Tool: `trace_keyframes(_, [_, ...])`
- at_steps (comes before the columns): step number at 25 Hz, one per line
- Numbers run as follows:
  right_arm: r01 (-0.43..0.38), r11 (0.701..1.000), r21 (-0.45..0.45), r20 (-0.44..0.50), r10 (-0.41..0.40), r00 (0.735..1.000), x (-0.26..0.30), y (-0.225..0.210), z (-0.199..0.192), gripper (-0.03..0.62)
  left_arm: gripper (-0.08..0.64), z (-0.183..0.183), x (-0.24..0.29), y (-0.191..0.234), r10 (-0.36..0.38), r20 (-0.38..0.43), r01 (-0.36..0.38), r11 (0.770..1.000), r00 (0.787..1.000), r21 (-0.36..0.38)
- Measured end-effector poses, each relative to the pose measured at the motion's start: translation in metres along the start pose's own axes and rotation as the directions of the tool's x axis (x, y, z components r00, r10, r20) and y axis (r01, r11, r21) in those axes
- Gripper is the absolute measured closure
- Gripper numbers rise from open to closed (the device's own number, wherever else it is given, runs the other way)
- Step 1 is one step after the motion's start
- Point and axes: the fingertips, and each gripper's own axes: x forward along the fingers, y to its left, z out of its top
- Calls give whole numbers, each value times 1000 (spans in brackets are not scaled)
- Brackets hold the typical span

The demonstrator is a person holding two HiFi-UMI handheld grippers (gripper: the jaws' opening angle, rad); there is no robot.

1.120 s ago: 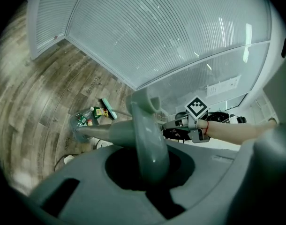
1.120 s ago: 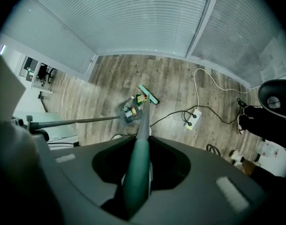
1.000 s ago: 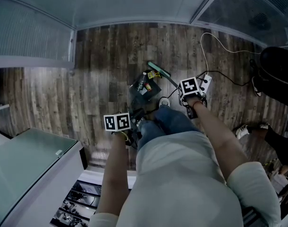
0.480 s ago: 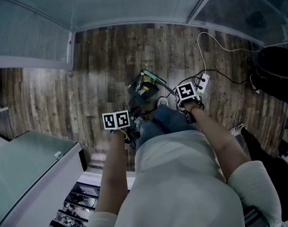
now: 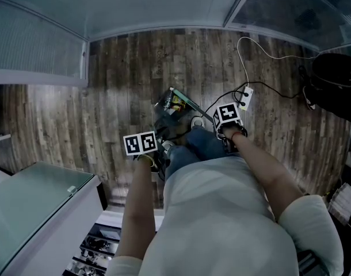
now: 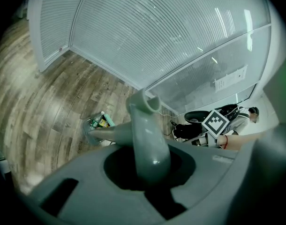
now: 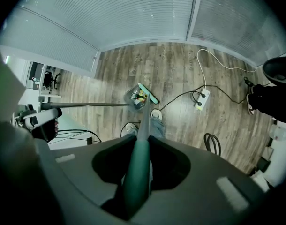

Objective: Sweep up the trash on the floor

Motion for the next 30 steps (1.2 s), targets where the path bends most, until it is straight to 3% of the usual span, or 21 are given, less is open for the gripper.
trace_keyframes(20, [16, 993, -118, -27, -19, 999, -6, 2, -46, 499, 509, -6, 0, -1, 27, 2, -27, 999, 1000, 16])
trace_keyframes(30, [-16, 997, -74, -3, 16, 1000, -17, -12, -48, 497, 507, -13, -1, 2, 49, 1, -49, 999, 999, 23])
